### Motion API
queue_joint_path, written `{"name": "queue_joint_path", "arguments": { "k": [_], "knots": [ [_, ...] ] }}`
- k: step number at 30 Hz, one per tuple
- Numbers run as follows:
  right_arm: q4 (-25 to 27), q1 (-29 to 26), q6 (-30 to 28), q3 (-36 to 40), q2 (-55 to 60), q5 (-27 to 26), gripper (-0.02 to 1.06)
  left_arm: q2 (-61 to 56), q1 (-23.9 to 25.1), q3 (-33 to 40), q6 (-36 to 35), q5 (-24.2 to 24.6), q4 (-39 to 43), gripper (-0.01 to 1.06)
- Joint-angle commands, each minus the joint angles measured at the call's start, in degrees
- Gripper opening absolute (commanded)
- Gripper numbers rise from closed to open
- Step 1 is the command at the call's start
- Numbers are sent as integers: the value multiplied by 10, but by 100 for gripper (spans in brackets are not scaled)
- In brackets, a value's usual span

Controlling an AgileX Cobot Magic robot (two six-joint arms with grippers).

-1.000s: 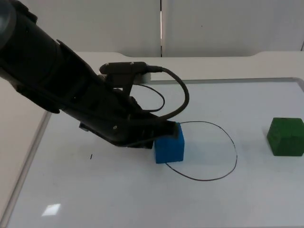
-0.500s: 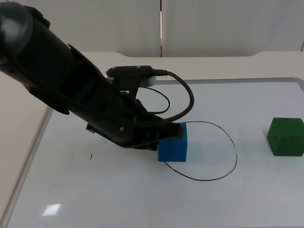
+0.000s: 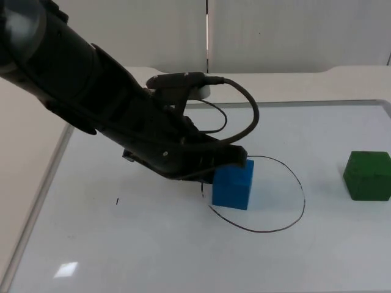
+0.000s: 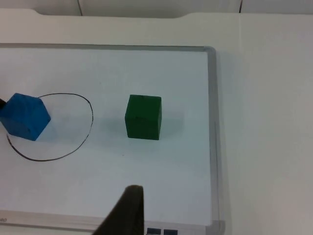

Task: Push the two cubes into the marked area.

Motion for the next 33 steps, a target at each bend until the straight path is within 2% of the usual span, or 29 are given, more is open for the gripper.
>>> {"name": "queue_joint_path", "arguments": {
  "k": [1,9,17,21,27,30,33],
  "knots": [
    [1,-2,0,1,-2,-3,105,0,-9,-2,1,6,-9,0],
    [1,-2,0,1,-2,-3,105,0,-26,-2,8,-1,-7,0],
    [1,-2,0,1,-2,-3,105,-26,0,-2,8,14,26,0],
    [1,-2,0,1,-2,-3,105,-91,25,-2,6,46,55,0],
    [1,-2,0,1,-2,-3,105,-184,46,-2,-2,65,99,0],
    [1,-2,0,1,-2,-3,105,-270,50,-2,-47,65,174,0],
    [1,-2,0,1,-2,-3,105,-350,52,-2,-132,80,270,0]
  ]
}}
